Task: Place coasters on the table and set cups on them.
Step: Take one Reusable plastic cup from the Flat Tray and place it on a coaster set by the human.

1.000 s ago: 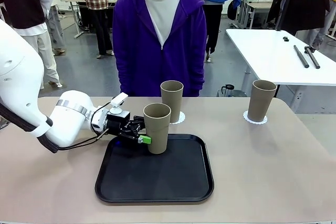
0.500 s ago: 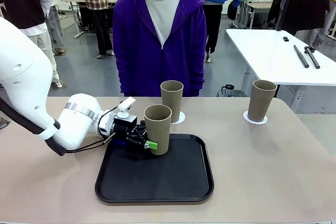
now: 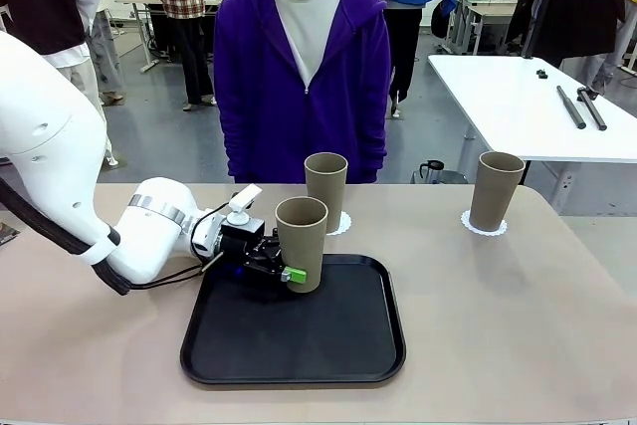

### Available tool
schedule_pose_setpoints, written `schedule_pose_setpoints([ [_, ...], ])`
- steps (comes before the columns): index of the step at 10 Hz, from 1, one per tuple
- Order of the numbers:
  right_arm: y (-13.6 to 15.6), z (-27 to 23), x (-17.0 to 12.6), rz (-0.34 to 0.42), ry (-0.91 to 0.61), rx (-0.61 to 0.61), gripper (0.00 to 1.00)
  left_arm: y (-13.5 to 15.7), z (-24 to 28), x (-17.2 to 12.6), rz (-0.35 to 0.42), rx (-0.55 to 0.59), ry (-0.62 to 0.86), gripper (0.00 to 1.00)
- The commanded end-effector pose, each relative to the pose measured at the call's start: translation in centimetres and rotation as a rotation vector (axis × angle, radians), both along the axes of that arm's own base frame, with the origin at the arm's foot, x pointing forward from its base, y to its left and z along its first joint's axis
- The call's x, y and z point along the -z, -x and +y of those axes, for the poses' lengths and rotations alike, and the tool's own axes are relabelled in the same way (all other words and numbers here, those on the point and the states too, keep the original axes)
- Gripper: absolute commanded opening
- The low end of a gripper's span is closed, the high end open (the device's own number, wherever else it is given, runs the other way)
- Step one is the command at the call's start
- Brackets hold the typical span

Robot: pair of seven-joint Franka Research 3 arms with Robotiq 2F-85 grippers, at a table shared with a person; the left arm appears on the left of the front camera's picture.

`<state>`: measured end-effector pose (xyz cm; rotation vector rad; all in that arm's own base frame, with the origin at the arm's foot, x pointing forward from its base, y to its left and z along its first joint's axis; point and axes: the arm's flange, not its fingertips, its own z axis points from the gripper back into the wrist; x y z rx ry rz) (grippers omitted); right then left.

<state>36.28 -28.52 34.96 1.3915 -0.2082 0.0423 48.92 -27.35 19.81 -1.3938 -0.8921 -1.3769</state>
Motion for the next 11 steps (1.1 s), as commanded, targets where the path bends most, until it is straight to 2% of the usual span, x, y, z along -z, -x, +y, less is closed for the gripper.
schedule_pose_setpoints([
  [1, 0.1, 0.1, -0.2, 0.008, -0.005, -0.002, 1.0, 0.1, 0.0, 0.2, -0.037, 0.019, 0.023, 0.0],
  [2, 0.1, 0.1, -0.2, 0.008, -0.005, -0.002, 1.0, 0.1, 0.1, -0.1, -0.041, 0.019, 0.019, 0.35],
  [3, 0.1, 0.1, -0.2, 0.008, -0.005, -0.002, 1.0, 0.3, 0.3, -0.7, -0.042, 0.013, 0.002, 0.0],
  [5, 0.1, 0.1, -0.2, 0.008, -0.005, -0.002, 1.0, 1.2, 1.0, -5.1, -0.057, 0.0, -0.036, 0.0],
  [7, 0.1, 0.1, -0.2, 0.008, -0.005, -0.002, 1.0, 2.7, 2.0, -12.2, -0.064, -0.034, -0.054, 0.0],
  [8, 0.1, 0.1, -0.2, 0.008, -0.005, -0.002, 1.0, 3.1, 2.5, -14.7, -0.065, -0.055, -0.062, 0.0],
  [10, 0.1, 0.1, -0.2, 0.008, -0.005, -0.002, 1.0, 3.8, 4.0, -18.9, -0.067, -0.098, -0.046, 0.0],
  [11, 0.1, 0.1, -0.2, 0.008, -0.005, -0.002, 1.0, 4.3, 4.5, -19.9, -0.044, -0.14, -0.04, 0.0],
])
